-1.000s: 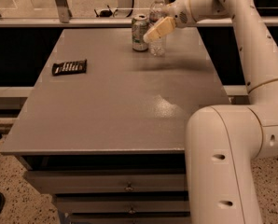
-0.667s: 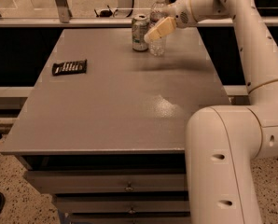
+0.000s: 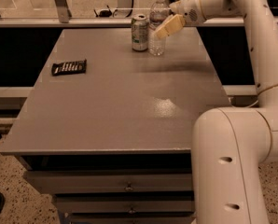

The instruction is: Move water bottle near 7up can

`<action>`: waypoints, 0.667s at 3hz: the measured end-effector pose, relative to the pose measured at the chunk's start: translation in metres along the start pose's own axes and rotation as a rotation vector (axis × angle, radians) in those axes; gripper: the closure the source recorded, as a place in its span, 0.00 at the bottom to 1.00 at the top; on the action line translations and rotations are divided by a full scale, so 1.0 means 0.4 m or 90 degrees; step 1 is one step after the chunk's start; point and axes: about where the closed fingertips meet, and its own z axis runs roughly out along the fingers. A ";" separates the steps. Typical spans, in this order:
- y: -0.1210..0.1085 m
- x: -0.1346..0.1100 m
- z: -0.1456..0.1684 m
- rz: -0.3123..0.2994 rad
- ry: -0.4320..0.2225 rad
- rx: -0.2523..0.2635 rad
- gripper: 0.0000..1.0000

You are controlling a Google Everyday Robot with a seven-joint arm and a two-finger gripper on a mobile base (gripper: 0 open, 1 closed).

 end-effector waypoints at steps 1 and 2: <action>-0.008 0.001 -0.058 -0.003 0.000 0.016 0.00; -0.017 -0.001 -0.170 -0.008 -0.012 0.044 0.00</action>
Offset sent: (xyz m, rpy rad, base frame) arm -0.0640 -0.1026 0.0570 0.0163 -0.1063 -0.1056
